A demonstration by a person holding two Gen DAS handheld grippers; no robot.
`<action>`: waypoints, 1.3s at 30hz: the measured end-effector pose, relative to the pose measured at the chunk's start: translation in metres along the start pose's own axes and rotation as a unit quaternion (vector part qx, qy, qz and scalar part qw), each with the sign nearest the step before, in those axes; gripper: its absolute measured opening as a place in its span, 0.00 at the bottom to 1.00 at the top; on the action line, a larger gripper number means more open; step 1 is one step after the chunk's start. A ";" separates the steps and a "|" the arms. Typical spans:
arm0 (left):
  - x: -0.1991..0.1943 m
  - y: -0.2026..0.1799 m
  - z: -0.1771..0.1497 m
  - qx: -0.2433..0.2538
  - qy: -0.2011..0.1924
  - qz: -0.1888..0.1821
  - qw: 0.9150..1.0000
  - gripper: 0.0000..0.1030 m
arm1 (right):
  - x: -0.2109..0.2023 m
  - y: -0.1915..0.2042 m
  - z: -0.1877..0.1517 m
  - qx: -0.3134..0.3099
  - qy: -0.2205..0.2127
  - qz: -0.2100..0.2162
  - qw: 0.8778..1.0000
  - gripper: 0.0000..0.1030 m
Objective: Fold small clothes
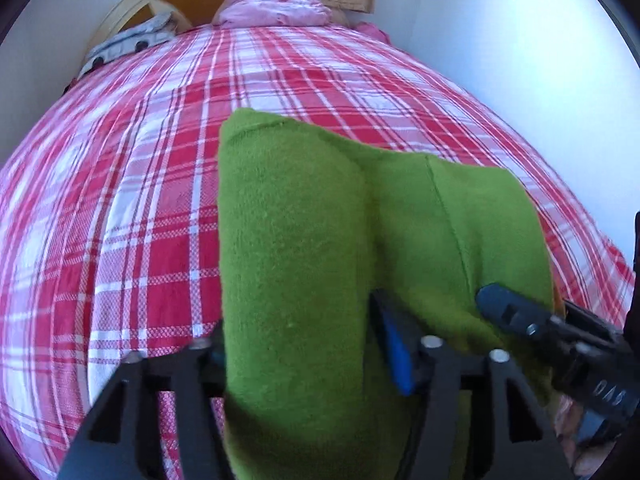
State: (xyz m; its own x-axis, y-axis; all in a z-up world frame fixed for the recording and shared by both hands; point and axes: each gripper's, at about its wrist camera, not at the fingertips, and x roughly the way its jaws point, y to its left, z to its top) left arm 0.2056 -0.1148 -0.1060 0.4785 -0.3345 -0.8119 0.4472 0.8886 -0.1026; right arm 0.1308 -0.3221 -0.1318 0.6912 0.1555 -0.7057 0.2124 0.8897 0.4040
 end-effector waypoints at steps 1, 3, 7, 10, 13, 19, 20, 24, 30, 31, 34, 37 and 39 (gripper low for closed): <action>0.003 0.004 0.000 -0.011 0.000 0.005 1.000 0.81 | 0.008 -0.002 0.003 0.002 0.006 -0.007 1.000 0.67; 0.009 0.013 0.001 -0.027 0.005 -0.010 1.000 0.84 | 0.014 -0.012 0.004 0.020 0.008 0.020 1.000 0.68; 0.018 0.020 0.000 -0.046 0.010 -0.056 0.997 0.75 | 0.022 -0.014 0.002 -0.002 -0.001 0.024 1.000 0.61; 0.011 0.012 -0.004 -0.035 -0.005 -0.066 0.997 0.59 | 0.020 -0.002 -0.003 -0.017 -0.011 0.017 1.000 0.40; -0.005 -0.002 -0.008 -0.001 -0.030 -0.040 0.999 0.41 | 0.010 0.016 -0.008 -0.049 -0.029 -0.017 0.998 0.34; -0.042 -0.024 -0.018 0.034 -0.065 -0.022 0.997 0.37 | -0.036 0.043 -0.016 -0.100 -0.073 -0.049 0.991 0.32; -0.047 -0.027 -0.019 0.036 -0.066 -0.027 0.997 0.37 | -0.047 0.046 -0.018 -0.106 -0.080 -0.053 0.990 0.32; -0.067 -0.049 -0.028 0.053 -0.076 -0.053 0.994 0.37 | -0.090 0.043 -0.028 -0.114 -0.100 -0.073 0.986 0.31; -0.089 -0.097 -0.045 0.103 -0.090 -0.080 0.987 0.37 | -0.146 0.023 -0.047 -0.114 -0.111 -0.100 0.982 0.31; -0.091 -0.104 -0.048 0.108 -0.090 -0.085 0.986 0.37 | -0.155 0.017 -0.050 -0.111 -0.112 -0.104 0.982 0.31; -0.097 -0.128 -0.057 0.131 -0.088 -0.099 0.982 0.37 | -0.179 0.001 -0.060 -0.102 -0.115 -0.116 0.981 0.31; -0.102 -0.151 -0.065 0.152 -0.087 -0.111 0.978 0.37 | -0.203 -0.019 -0.071 -0.085 -0.117 -0.126 0.981 0.31; -0.106 -0.167 -0.071 0.165 -0.087 -0.117 0.975 0.37 | -0.217 -0.032 -0.078 -0.071 -0.121 -0.130 0.981 0.31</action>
State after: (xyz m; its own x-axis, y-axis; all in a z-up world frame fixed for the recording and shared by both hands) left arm 0.0263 -0.2053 -0.0436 0.4413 -0.5901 -0.6760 0.7652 0.6410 -0.0601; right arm -0.0795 -0.3508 -0.0366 0.7742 -0.1767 -0.6078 0.3171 0.9394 0.1307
